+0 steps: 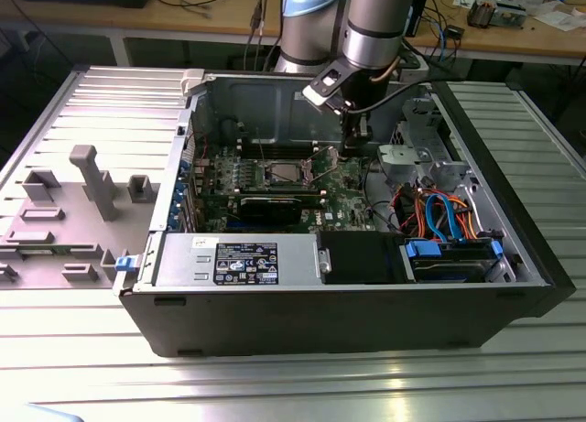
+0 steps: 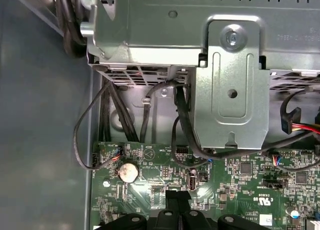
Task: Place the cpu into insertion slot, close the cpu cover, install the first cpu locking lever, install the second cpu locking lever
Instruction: 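Close the cpu cover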
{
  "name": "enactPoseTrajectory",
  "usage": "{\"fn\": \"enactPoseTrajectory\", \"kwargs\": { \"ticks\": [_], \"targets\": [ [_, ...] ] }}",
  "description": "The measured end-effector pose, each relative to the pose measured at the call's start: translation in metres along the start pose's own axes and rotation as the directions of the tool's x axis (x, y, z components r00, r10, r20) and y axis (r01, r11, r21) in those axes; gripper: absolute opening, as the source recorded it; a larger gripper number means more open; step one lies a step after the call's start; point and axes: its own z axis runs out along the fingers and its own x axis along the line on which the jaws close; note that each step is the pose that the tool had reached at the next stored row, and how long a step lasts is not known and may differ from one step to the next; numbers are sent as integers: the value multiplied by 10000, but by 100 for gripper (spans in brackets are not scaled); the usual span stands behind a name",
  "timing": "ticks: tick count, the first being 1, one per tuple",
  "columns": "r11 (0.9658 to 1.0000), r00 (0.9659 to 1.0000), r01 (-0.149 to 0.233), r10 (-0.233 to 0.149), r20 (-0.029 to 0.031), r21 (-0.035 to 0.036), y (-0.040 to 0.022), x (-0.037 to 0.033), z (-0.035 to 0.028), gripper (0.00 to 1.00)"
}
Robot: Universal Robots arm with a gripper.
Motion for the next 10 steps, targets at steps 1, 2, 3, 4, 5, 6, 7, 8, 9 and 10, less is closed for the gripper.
{"fn": "enactPoseTrajectory", "kwargs": {
  "ticks": [1,2,3,4,5,6,7,8,9,10],
  "targets": [
    [10000,10000,6,-6,-1,0,0,0,23,11],
    [10000,10000,7,-7,1,1,0,0,24,11],
    [10000,10000,7,-7,2,1,0,0,24,11],
    [10000,10000,8,-8,2,1,0,0,24,11],
    [10000,10000,7,-7,0,0,0,0,28,11],
    [10000,10000,7,-7,0,0,0,0,31,11],
    [10000,10000,7,-7,0,0,0,0,31,11],
    [10000,10000,7,-7,-1,0,0,0,31,11],
    [10000,10000,7,-7,0,0,0,0,31,11],
    [10000,10000,7,-7,1,0,0,0,31,11]
  ]
}}
